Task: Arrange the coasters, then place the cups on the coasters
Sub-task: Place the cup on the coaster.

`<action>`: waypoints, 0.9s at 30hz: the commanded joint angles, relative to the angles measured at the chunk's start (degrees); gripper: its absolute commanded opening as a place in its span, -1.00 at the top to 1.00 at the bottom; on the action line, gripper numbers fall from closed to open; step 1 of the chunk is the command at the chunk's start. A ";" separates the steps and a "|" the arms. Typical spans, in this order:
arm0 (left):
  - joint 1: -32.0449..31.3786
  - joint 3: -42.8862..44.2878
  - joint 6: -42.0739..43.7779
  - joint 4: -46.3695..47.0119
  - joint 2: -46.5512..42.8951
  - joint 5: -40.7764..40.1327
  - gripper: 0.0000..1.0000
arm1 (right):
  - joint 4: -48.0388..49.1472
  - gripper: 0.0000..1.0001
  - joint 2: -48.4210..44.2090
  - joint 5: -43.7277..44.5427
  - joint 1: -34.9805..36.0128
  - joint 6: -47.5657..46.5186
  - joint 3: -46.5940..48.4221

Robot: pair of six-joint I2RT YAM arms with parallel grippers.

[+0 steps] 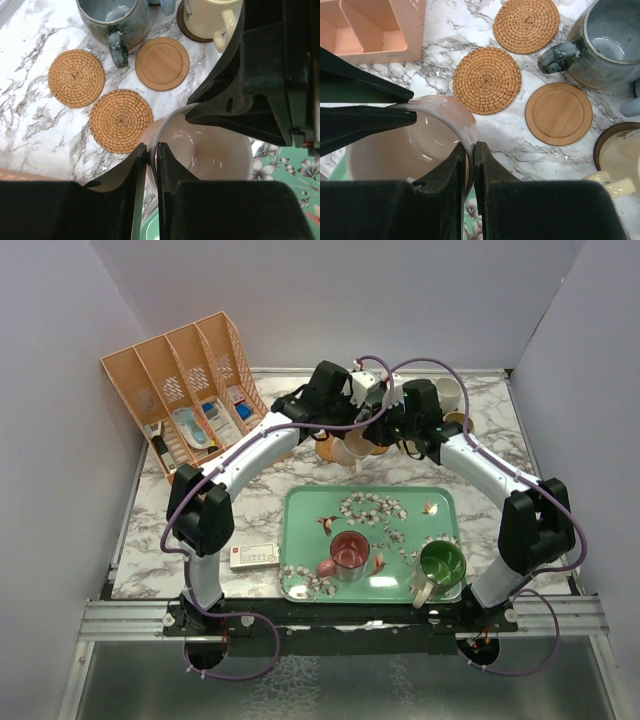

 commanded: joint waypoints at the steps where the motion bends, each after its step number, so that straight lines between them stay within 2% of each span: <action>1: -0.52 -1.67 0.32 1.66 -5.24 7.70 0.65 | 1.42 0.98 -1.15 7.06 -1.00 -1.14 -0.54; 14: 2.26 -11.60 2.52 5.02 -13.99 6.74 0.02 | 0.58 0.98 0.33 9.38 -2.13 -0.36 1.87; 21: 3.86 -15.69 4.07 6.69 -17.75 4.01 -0.14 | -3.68 0.98 4.67 14.13 -2.14 1.67 9.06; 27: 4.70 -16.83 4.17 7.50 -19.07 3.59 -0.19 | -7.67 0.98 8.53 18.54 -2.13 5.56 14.37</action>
